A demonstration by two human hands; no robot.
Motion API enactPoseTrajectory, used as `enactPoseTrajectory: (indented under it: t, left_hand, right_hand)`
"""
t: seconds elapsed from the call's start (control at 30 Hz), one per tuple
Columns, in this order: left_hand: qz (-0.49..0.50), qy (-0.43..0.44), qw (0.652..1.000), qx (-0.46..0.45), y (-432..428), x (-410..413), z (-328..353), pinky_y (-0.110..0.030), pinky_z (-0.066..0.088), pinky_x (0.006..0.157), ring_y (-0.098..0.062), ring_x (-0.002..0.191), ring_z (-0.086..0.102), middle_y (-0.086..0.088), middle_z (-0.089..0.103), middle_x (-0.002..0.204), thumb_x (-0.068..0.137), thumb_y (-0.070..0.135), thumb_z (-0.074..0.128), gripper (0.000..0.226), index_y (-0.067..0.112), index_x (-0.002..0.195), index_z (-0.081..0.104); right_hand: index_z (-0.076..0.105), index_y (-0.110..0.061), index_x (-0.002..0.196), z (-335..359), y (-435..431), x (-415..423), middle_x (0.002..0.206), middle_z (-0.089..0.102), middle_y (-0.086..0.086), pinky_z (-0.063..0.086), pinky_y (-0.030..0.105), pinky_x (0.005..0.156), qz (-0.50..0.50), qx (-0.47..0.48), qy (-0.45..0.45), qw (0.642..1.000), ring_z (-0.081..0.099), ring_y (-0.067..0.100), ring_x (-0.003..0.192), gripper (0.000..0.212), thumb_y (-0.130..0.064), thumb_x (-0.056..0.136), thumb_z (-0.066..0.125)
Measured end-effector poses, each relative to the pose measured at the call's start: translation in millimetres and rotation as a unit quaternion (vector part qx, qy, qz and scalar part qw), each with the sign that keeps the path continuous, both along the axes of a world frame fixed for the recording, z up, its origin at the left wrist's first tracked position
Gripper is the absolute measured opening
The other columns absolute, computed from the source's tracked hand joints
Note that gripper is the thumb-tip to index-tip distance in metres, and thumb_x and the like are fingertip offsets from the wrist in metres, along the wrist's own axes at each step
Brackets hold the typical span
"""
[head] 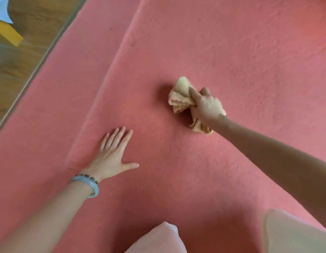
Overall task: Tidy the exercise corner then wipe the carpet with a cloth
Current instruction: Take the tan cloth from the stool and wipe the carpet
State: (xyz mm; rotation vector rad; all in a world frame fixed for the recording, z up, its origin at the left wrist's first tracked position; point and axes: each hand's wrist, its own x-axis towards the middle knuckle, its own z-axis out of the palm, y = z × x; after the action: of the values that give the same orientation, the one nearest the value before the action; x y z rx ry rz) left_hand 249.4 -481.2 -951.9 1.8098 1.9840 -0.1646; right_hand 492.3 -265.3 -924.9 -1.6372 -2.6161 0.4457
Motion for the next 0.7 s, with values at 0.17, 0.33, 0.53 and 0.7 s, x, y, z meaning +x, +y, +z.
enactPoseTrajectory:
  t: [0.17,0.33,0.53,0.7]
  left_hand:
    - [-0.044,-0.007,0.999,0.032,29.1,25.2,-8.9,-0.039,-0.005,0.118,-0.016,0.145,-0.009,-0.001,-0.008,0.157,0.063,0.077,0.058,0.12,0.023,0.15,-0.005]
    - [-0.097,-0.03,0.994,0.044,52.7,53.7,-15.4,-0.042,0.001,0.119,-0.016,0.146,-0.004,-0.003,-0.005,0.159,0.059,0.078,0.06,0.125,0.034,0.145,-0.019]
    - [-0.132,-0.048,0.988,0.058,82.5,83.7,-15.4,-0.036,-0.009,0.118,-0.011,0.143,-0.015,0.003,-0.018,0.156,0.07,0.071,0.059,0.114,0.036,0.142,-0.023]
    - [-0.14,-0.028,0.988,0.063,105.3,94.0,-18.7,-0.038,-0.01,0.117,-0.018,0.145,-0.012,-0.002,-0.017,0.157,0.075,0.074,0.046,0.103,0.03,0.147,-0.014]
  right_hand:
    - [0.026,-0.029,0.144,-1.1,-96.6,-1.5,0.126,0.04,0.012,0.049,0.041,0.077,0.198,-0.067,-0.015,0.978,0.049,0.034,0.111,0.056,-0.018,0.093,0.045]
    - [0.037,-0.022,0.14,2.2,-89.2,58.4,0.112,0.046,0.008,0.051,0.04,0.077,0.151,-0.17,0.05,0.973,0.058,0.03,0.091,0.055,-0.021,0.088,0.053]
    - [0.052,-0.011,0.123,-8.5,-39.0,188.9,0.103,0.054,0.016,0.041,0.033,0.079,-0.15,-0.147,0.09,0.973,0.057,0.036,0.095,0.041,-0.012,0.083,0.06]
    - [0.052,-0.013,0.124,-4.8,-23.6,271.8,0.106,0.056,0.022,0.033,0.03,0.077,-0.297,-0.099,0.069,0.947,0.055,0.038,0.099,0.056,-0.033,0.072,0.05]
